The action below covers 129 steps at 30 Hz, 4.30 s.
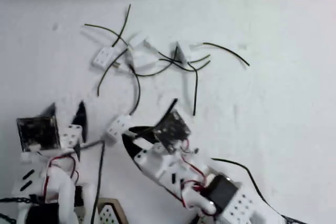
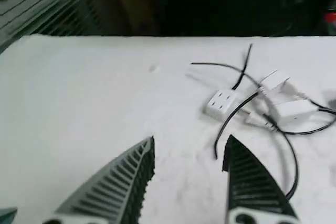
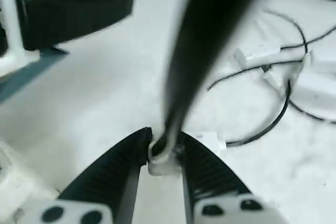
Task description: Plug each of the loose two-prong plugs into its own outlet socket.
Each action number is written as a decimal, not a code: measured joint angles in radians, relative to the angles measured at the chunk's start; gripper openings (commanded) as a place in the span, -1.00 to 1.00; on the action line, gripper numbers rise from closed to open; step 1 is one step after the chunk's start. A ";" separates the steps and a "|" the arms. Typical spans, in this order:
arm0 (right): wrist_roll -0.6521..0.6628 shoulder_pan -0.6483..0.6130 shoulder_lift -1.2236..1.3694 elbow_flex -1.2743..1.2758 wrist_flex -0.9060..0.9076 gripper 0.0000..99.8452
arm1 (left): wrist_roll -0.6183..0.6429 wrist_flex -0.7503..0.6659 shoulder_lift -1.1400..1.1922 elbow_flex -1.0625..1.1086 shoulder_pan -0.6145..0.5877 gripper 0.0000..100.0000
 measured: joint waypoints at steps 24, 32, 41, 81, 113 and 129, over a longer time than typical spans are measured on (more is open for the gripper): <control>0.095 0.000 1.036 -0.307 -0.476 -0.97 | 0.006 -0.114 0.005 0.278 -0.327 -0.56; 0.132 0.003 1.073 -0.315 -0.511 -0.97 | 0.012 -0.114 0.005 0.278 -0.327 -0.56; 0.132 0.015 1.080 -0.315 -0.509 -0.97 | 0.012 -0.114 0.005 0.278 -0.327 -0.56; 0.284 0.049 1.201 -0.374 -0.428 -0.97 | 0.012 -0.114 0.005 0.287 -0.327 -0.56; 0.287 0.476 0.936 -0.358 -0.420 -0.91 | 0.012 -0.114 0.005 0.304 -0.327 -0.56; 0.285 0.460 0.836 -0.440 -0.028 -0.59 | 0.012 -0.114 0.005 0.305 -0.327 -0.56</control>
